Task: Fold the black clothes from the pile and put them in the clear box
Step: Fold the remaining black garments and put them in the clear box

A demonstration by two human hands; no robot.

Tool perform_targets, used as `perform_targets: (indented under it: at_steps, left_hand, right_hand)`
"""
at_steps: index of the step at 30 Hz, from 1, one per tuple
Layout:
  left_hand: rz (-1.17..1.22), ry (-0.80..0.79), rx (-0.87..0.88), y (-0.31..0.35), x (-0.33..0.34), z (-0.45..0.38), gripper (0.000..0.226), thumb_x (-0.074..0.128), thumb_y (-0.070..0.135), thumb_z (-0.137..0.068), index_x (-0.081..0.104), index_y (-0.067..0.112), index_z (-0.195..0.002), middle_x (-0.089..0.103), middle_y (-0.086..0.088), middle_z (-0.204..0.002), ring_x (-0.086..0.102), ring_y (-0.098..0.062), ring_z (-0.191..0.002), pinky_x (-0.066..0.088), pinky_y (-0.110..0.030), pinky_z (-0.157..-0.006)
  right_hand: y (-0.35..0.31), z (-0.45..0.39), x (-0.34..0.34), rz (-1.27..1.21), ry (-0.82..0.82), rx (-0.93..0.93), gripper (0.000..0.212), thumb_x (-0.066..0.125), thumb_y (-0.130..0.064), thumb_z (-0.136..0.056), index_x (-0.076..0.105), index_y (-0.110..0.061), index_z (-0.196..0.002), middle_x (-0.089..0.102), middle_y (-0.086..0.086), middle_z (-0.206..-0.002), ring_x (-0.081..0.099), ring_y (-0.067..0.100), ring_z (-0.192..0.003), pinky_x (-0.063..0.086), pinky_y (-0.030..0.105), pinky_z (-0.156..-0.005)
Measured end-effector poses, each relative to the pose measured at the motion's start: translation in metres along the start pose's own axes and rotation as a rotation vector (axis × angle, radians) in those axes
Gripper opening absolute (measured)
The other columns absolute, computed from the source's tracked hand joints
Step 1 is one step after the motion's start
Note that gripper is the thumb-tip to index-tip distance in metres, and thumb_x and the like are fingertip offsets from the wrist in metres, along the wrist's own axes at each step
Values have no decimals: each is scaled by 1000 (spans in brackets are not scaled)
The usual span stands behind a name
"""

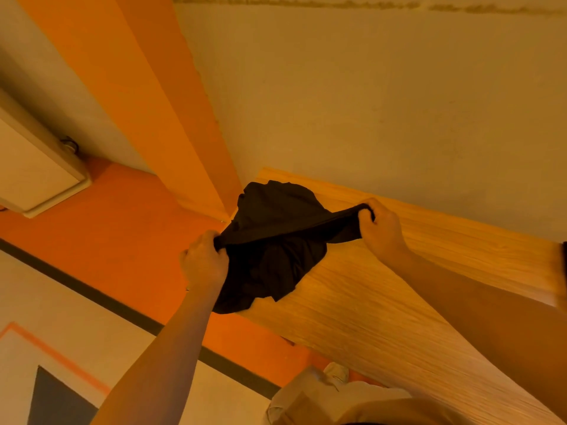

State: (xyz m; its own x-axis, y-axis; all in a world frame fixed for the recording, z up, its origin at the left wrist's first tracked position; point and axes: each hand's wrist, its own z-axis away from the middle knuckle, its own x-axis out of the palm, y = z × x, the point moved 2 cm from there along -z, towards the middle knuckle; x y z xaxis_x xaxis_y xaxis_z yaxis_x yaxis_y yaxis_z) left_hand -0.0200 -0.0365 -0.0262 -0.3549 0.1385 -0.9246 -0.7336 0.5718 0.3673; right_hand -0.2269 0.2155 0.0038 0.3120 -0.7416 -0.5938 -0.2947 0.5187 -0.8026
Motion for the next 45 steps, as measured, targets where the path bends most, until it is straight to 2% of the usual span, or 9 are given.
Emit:
perform_targets:
  at_steps: [5, 11, 15, 22, 27, 32, 37, 41, 45]
  left_hand:
    - [186, 57, -47, -35, -17, -5, 27, 43, 19, -102, 60, 12, -121, 70, -8, -96, 63, -27, -68, 50, -39, -59]
    - [264, -178, 174, -4, -19, 10, 37, 55, 31, -96, 53, 15, -129, 62, 3, -103, 60, -17, -91, 45, -31, -72]
    - [166, -285, 312, 39, 21, 28, 53, 57, 44, -92, 47, 16, -136, 55, -2, -130, 53, -20, -117, 48, -33, -91]
    - [148, -192, 402, 107, 44, 38, 77, 58, 59, -86, 36, 13, -144, 41, -6, -146, 38, -25, -133, 41, -42, -100]
    - [302, 12, 536, 143, 29, 31, 29, 57, 28, -90, 63, 13, -114, 66, -4, -110, 62, -25, -97, 51, -43, -82]
    - [317, -26, 358, 110, 22, 20, 25, 52, 16, -95, 62, 13, -118, 67, -5, -91, 62, -22, -73, 52, -39, -64]
    - [188, 37, 369, 66, 15, 9, 25, 52, 10, -92, 62, 10, -115, 67, -8, -104, 63, -29, -94, 47, -48, -90]
    - [84, 64, 284, 42, 4, 3, 26, 50, 10, -94, 61, 9, -117, 65, -10, -111, 59, -31, -103, 35, -43, -100]
    - [68, 61, 235, 17, -8, -2, 25, 48, 9, -94, 62, 8, -115, 65, -10, -104, 61, -32, -91, 43, -45, -87]
  right_hand:
    - [21, -12, -8, 171, -33, 44, 27, 39, -6, -99, 57, -6, -119, 63, 15, -105, 52, 17, -83, 42, 27, -68]
    - [15, -2, -2, 212, -191, -101, 29, 43, -9, -99, 56, -11, -125, 63, 10, -114, 56, 18, -96, 41, 25, -78]
    - [-6, 5, 5, 167, -216, -260, 29, 45, -6, -98, 58, -10, -125, 61, 10, -120, 57, 24, -109, 40, 23, -85]
    - [-37, 10, -1, 148, -270, -463, 27, 49, -10, -98, 63, -12, -120, 62, 5, -105, 56, 15, -95, 44, 22, -81]
    - [-37, 15, -5, 142, -283, -512, 27, 51, -9, -97, 64, -13, -120, 60, -6, -103, 55, 8, -92, 40, 9, -80]
    - [-32, 14, -25, 46, -120, -556, 28, 47, -6, -96, 63, -9, -119, 58, -6, -101, 54, 4, -92, 41, 8, -80]
    - [-16, 11, -39, -15, -65, -427, 28, 47, -5, -98, 62, -10, -121, 64, -3, -103, 63, 17, -93, 53, 29, -81]
    - [0, 11, -46, -40, -12, -357, 27, 46, -5, -99, 61, -11, -121, 63, -5, -101, 59, 6, -90, 47, 10, -78]
    - [14, 7, -57, 4, 10, -312, 27, 45, -3, -99, 62, -8, -120, 62, -4, -103, 57, 8, -92, 41, 2, -77]
